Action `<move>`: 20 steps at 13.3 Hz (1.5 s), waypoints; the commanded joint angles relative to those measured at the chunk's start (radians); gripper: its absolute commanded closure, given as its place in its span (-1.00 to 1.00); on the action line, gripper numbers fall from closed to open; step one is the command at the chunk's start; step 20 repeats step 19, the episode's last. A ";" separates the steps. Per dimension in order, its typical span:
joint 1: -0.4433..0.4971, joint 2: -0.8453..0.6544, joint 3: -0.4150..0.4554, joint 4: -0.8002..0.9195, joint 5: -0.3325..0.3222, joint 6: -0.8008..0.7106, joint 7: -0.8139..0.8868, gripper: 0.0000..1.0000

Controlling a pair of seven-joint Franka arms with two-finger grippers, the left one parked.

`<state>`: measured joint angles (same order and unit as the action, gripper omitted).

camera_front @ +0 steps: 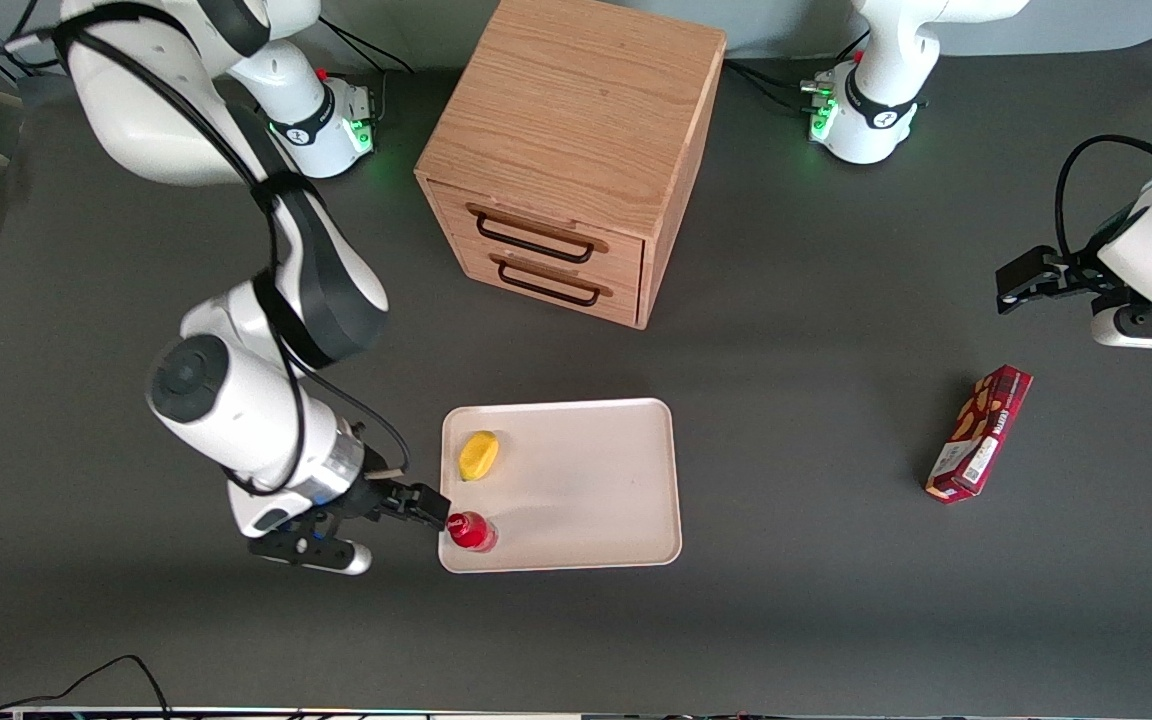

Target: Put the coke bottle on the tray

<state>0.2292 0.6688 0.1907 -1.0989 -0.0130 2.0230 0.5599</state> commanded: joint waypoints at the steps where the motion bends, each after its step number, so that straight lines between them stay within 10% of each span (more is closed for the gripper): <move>1: -0.007 -0.190 -0.008 -0.039 -0.016 -0.209 0.015 -1.00; 5: -0.103 -0.455 0.003 -0.154 -0.013 -0.438 -0.072 -1.00; 12: -0.231 -0.915 0.004 -0.720 0.004 -0.236 -0.161 -1.00; 20: -0.249 -0.784 -0.008 -0.534 0.005 -0.292 -0.155 -1.00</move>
